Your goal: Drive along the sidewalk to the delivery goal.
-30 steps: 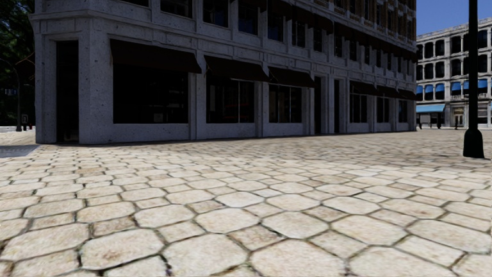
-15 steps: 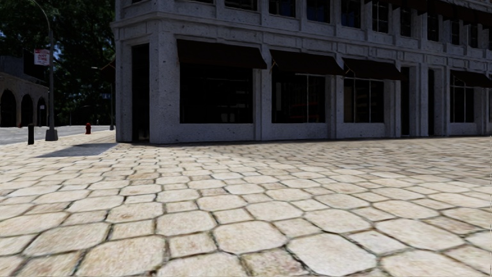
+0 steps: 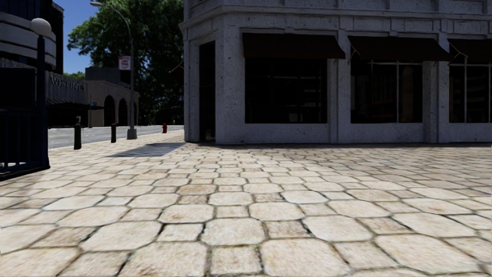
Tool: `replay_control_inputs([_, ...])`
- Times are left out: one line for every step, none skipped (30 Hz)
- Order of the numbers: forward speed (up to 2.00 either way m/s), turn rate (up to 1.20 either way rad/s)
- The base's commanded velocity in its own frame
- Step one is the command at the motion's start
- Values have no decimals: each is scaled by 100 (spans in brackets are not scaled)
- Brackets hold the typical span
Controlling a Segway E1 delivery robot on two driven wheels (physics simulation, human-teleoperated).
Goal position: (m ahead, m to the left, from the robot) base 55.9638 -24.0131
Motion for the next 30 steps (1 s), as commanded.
replay_control_inputs([200, 63])
replay_control_inputs([200, 63])
replay_control_inputs([200, 63])
replay_control_inputs([200, 63])
replay_control_inputs([200, 63])
replay_control_inputs([200, 63])
replay_control_inputs([200, 63])
replay_control_inputs([200, 63])
replay_control_inputs([200, 63])
replay_control_inputs([200, 63])
replay_control_inputs([200, 63])
replay_control_inputs([200, 63])
replay_control_inputs([200, 63])
replay_control_inputs([200, 63])
replay_control_inputs([200, 63])
replay_control_inputs([200, 63])
replay_control_inputs([200, 63])
replay_control_inputs([200, 63])
replay_control_inputs([200, 63])
replay_control_inputs([200, 63])
replay_control_inputs([200, 63])
replay_control_inputs([200, 63])
replay_control_inputs([200, 63])
replay_control_inputs([200, 63])
replay_control_inputs([200, 63])
replay_control_inputs([200, 63])
replay_control_inputs([200, 63])
replay_control_inputs([200, 53])
replay_control_inputs([200, 36])
replay_control_inputs([200, 0])
